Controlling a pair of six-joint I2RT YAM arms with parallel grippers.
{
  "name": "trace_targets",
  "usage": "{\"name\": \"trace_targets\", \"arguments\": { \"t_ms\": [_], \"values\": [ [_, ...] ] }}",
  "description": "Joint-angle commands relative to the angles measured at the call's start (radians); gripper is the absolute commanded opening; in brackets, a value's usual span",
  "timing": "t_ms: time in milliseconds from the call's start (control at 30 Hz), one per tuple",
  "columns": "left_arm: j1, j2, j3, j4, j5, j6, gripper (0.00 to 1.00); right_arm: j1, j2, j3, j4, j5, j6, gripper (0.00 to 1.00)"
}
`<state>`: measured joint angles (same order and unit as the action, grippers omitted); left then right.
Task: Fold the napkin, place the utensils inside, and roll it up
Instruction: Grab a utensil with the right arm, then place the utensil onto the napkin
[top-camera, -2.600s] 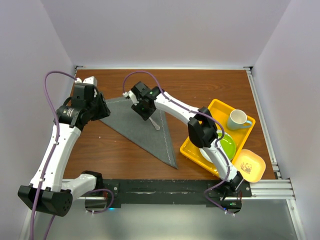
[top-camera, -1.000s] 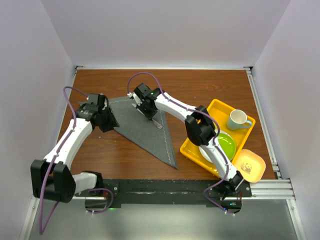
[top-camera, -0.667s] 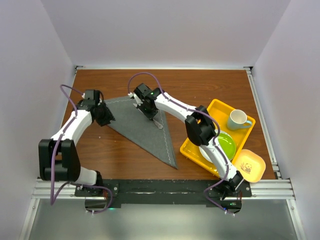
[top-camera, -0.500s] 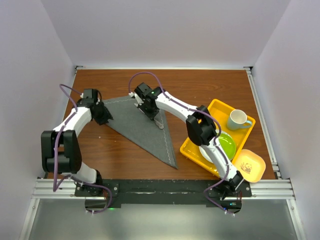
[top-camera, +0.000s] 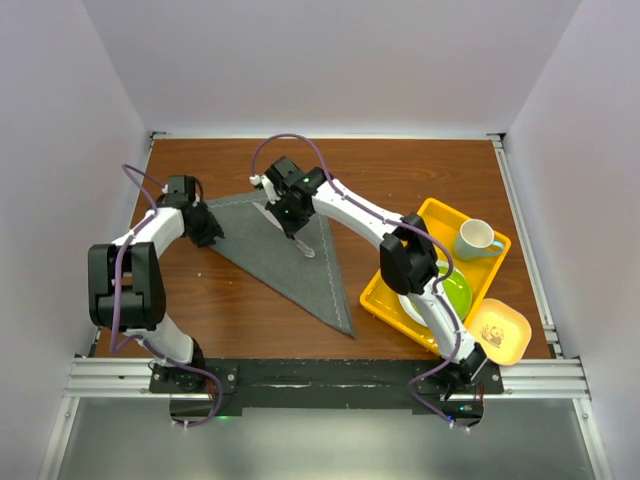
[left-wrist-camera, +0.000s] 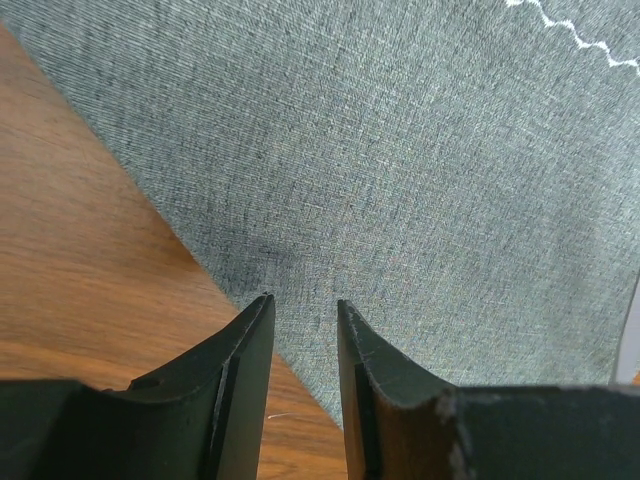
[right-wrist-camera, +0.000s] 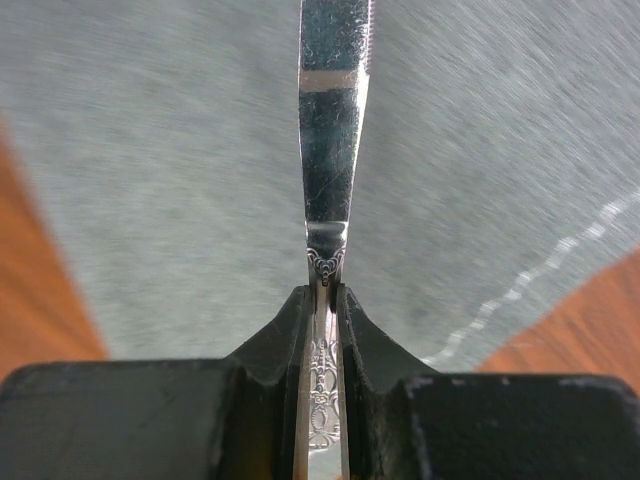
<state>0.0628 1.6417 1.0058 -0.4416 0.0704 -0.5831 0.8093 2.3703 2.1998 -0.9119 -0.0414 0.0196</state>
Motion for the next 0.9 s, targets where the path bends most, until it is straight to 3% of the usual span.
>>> {"name": "trace_targets", "arguments": {
  "t_ms": [0, 367, 867],
  "values": [
    [0.014, -0.072, 0.043, 0.003, -0.037, 0.017, 0.36, 0.056, 0.021, 0.115, 0.015, -0.103, 0.045, 0.00],
    [0.058, -0.215, 0.010, -0.062, -0.064, 0.080, 0.37, 0.103, 0.110, 0.158, 0.071, -0.228, 0.103, 0.00],
    [0.080, -0.244, -0.015, -0.066, -0.064, 0.100, 0.37, 0.106, 0.170, 0.189, 0.104, -0.282, 0.134, 0.00]
  ]
}}
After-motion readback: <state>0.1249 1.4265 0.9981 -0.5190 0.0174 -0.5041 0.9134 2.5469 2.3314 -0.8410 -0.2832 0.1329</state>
